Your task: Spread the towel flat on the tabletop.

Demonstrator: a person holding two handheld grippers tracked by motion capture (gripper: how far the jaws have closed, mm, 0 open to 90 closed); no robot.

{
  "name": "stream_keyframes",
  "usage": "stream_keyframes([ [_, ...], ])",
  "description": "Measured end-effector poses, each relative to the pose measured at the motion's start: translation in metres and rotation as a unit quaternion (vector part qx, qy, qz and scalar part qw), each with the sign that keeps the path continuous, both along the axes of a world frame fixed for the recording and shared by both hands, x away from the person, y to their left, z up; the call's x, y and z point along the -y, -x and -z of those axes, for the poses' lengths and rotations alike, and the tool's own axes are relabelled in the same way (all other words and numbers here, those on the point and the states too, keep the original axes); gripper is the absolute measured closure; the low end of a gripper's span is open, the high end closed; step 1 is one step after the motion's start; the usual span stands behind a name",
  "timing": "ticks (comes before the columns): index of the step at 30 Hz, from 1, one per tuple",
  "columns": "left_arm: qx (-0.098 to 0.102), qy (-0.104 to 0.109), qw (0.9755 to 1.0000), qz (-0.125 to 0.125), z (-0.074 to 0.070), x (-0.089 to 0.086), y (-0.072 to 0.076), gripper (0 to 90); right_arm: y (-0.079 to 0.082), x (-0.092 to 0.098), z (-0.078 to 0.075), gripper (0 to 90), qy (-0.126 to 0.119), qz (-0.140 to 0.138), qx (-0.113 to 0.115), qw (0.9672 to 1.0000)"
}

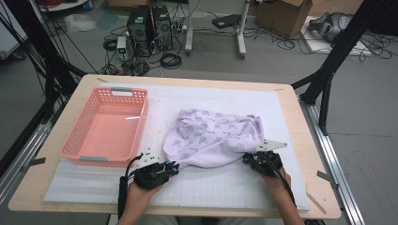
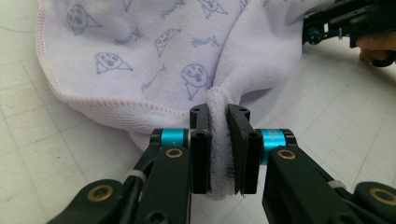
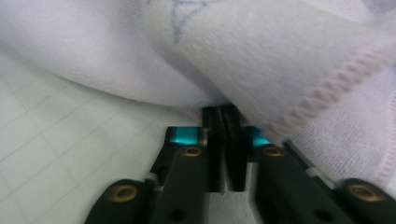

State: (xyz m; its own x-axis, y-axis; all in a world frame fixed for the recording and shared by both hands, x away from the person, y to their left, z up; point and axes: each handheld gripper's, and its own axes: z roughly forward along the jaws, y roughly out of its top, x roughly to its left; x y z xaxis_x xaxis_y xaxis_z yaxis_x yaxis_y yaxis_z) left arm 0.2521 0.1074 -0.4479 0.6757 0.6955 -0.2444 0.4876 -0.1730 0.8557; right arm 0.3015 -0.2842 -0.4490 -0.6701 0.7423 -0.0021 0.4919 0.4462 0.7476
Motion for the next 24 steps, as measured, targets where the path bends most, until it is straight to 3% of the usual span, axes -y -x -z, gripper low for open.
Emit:
stream_keyframes([
  [2, 0.002, 0.002, 1.0, 0.0, 0.0, 0.0, 0.001, 79.1, 0.002, -0.001, -0.001, 90.0, 0.009, -0.003, 0.005, 0.9999],
  [6, 0.005, 0.009, 0.9999, -0.001, -0.002, -0.003, 0.002, 79.2, 0.008, 0.005, -0.003, 90.0, -0.007, -0.011, -0.009, 0.9999],
  [9, 0.011, 0.017, 0.9998, -0.001, -0.003, -0.002, 0.002, 79.4, 0.014, 0.012, -0.007, 88.8, -0.023, -0.014, 0.008, 0.9996],
  [12, 0.017, 0.017, 0.9997, -0.002, -0.005, 0.0, 0.002, 79.5, 0.012, 0.009, -0.009, 66.1, -0.056, -0.028, 0.015, 0.9979],
  [14, 0.016, 0.014, 0.9998, -0.004, -0.005, 0.0, 0.001, 79.5, 0.006, -0.002, -0.005, 61.2, -0.041, -0.026, 0.021, 0.9986],
  [17, 0.017, 0.012, 0.9998, -0.005, -0.004, 0.0, 0.0, 79.5, -0.006, -0.015, 0.002, 69.2, 0.002, -0.002, 0.018, 0.9998],
  [20, 0.015, 0.011, 0.9998, -0.007, -0.003, -0.001, -0.001, 79.3, -0.007, -0.017, 0.001, 76.6, 0.011, -0.003, 0.024, 0.9996],
  [22, 0.014, 0.009, 0.9999, -0.005, -0.002, 0.0, -0.001, 79.2, -0.006, -0.017, 0.001, 86.4, 0.018, -0.004, 0.027, 0.9995],
  [24, 0.014, 0.008, 0.9999, -0.005, -0.003, 0.0, 0.0, 79.1, -0.005, -0.017, 0.0, 87.6, 0.014, 0.0, 0.024, 0.9996],
])
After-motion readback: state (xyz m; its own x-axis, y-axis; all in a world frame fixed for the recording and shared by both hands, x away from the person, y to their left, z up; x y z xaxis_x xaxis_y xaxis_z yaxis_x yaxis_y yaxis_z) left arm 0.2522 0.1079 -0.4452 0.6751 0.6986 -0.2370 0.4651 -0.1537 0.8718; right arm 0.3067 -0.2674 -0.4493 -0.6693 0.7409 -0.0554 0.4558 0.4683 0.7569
